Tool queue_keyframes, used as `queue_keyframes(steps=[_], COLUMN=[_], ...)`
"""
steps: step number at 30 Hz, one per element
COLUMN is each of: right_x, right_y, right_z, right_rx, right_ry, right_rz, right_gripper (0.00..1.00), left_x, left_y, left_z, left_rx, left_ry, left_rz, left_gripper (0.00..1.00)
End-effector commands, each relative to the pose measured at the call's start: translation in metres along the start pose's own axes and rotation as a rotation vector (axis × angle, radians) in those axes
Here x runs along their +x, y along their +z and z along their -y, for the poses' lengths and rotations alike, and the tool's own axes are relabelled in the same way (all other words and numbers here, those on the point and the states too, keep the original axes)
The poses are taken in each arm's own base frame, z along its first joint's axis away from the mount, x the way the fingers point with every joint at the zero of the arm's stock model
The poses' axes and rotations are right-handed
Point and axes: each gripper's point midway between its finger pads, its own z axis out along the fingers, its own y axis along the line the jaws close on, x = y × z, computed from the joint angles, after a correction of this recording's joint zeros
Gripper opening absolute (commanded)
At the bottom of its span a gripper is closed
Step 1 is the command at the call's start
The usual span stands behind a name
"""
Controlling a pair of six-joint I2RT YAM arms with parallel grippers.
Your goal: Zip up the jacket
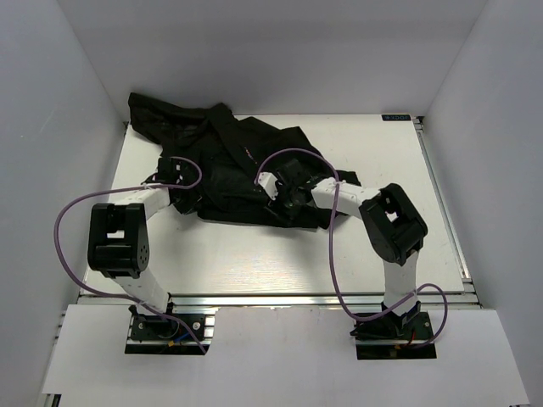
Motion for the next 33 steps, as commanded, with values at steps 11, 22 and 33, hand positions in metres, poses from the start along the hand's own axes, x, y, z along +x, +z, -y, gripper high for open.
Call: queue_keyframes(steps=[11,22,33], right_x=[-0.060,-0.020,-0.002], right_y=[-0.119,-0.137,-0.118], right_z=[-0.087,-0.079,-0.041], right_rx=[-0.385,-0.581,-0.322], right_ry=[0.407,0.893,0.786], right_rz=[0.150,0.143,0.103], right_gripper=[0.00,0.00,0.64], left_x=[-0.095,-0.112,-0.053], left_y=[-0.081,-0.152,-0.102], left_z=[0.024,0.022,-0.004], left_rx=[-0.161,-0.245,-0.223], left_ry=[0.069,0.117,0.099], left_rz=[0.245,0.326,0.142], left_gripper=[0.00,0.53,0.98])
